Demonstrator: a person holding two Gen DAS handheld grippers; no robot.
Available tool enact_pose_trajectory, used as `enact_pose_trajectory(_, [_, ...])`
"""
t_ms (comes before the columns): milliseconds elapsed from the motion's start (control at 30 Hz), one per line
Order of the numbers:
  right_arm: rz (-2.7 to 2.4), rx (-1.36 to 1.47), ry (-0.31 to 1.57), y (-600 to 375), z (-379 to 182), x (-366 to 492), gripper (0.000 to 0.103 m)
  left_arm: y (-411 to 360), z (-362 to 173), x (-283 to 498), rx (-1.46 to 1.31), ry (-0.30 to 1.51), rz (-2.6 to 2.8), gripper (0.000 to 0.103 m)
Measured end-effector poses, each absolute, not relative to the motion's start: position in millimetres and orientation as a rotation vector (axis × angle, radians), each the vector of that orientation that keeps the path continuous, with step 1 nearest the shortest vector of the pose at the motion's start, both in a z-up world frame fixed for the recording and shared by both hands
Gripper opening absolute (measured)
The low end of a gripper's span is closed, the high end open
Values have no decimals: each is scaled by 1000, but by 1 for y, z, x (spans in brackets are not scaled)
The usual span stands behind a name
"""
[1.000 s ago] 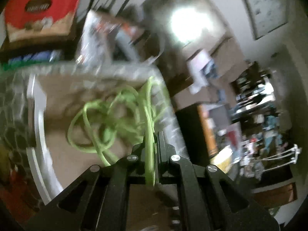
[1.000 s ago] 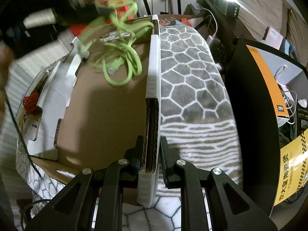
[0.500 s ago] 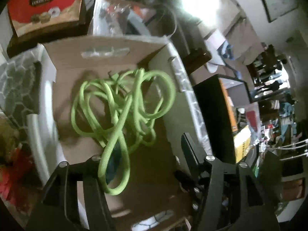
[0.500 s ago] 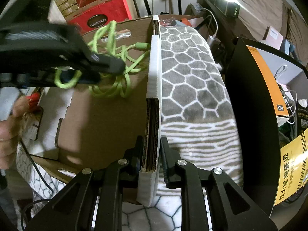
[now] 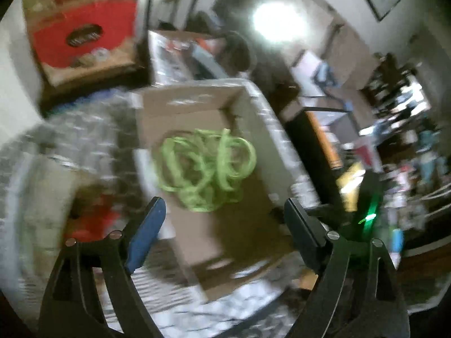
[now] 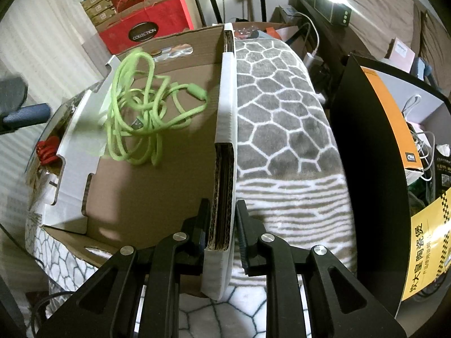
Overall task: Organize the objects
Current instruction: 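Lower the green cable into the box and open the left tool, then move the left tool back to the clear plastic tray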
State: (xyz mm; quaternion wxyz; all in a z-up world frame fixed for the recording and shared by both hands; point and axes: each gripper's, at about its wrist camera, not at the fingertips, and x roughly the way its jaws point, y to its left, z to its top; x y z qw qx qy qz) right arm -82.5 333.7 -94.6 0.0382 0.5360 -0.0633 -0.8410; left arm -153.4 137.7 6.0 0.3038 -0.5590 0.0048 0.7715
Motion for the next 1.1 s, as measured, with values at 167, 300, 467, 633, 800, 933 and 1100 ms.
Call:
enact_pose_trajectory(167, [-2577, 1643, -191, 334, -95, -82, 20, 87, 18, -153, -1431, -38, 2121, 84])
enact_pose_trajectory(300, [-2576, 1642, -194, 334, -93, -82, 20, 41, 16, -157, -1441, -45, 2201, 84])
enact_pose_trajectory(467, [-2576, 1641, -198, 333, -92, -82, 22, -4, 2, -163, -1488, -43, 2258, 84])
enact_pose_trajectory(633, [-2576, 1642, -195, 333, -92, -82, 22, -34, -21, -169, -1548, -59, 2283, 84])
enact_pose_trajectory(800, [-2576, 1640, -197, 332, -93, -83, 22, -42, -39, -173, -1551, -27, 2231, 84])
enact_pose_trajectory(933, [-2576, 1641, -189, 330, -92, -83, 22, -34, -52, -173, -1563, 126, 2242, 84])
enact_pose_trajectory(1100, [-2575, 1641, -188, 330, -92, -83, 22, -22, -63, -172, -1557, 272, 2217, 87])
